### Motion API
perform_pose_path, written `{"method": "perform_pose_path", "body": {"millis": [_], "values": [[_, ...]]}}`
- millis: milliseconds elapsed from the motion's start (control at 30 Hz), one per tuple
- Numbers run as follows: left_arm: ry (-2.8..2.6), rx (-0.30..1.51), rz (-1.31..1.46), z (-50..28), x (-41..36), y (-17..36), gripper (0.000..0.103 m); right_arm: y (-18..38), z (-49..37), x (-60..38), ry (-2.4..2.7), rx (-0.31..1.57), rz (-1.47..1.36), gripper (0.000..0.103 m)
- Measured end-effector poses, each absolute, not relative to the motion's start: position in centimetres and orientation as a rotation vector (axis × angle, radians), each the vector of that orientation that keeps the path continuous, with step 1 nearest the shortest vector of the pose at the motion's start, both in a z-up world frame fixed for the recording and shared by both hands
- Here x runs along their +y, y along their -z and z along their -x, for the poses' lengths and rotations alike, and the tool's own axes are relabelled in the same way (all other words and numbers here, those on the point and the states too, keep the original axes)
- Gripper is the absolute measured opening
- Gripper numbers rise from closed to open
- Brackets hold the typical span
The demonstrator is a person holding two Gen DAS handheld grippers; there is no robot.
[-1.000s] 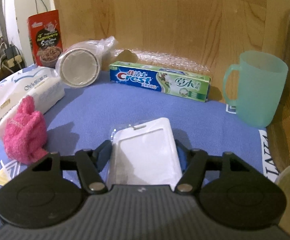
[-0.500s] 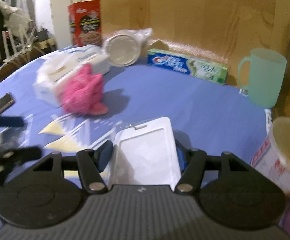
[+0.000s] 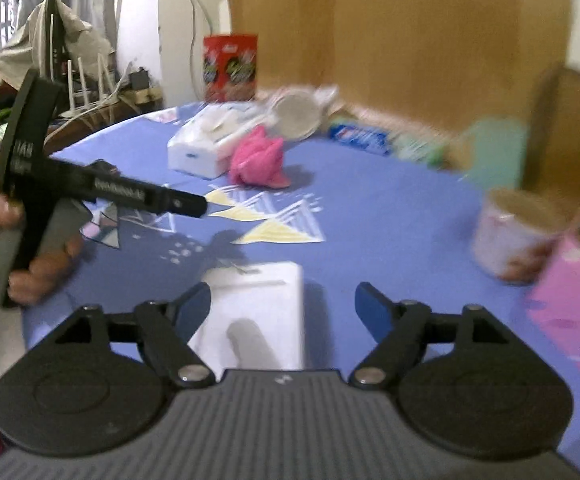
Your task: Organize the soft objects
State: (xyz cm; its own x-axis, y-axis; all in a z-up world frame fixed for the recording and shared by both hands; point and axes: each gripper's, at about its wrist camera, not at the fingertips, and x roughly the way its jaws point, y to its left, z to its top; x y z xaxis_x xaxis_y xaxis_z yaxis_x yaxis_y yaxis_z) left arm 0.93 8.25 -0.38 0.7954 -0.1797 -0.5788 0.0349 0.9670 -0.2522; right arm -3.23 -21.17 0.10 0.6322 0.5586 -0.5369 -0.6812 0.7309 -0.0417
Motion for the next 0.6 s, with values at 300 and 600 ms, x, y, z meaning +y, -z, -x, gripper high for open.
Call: {"method": "perform_pose_path", "body": {"millis": [300, 600], "values": [[0.379, 0.697, 0.266, 1.3, 4.1, -1.3, 0.081, 1.4, 4.8, -21.5, -0.729, 0.564, 0.228, 0.083], [0.444, 0.818, 0.270, 3.2, 2.1, -0.8, 0.069, 1.6, 5.7, -21.7, -0.762, 0.579, 0.160, 0.068]]}}
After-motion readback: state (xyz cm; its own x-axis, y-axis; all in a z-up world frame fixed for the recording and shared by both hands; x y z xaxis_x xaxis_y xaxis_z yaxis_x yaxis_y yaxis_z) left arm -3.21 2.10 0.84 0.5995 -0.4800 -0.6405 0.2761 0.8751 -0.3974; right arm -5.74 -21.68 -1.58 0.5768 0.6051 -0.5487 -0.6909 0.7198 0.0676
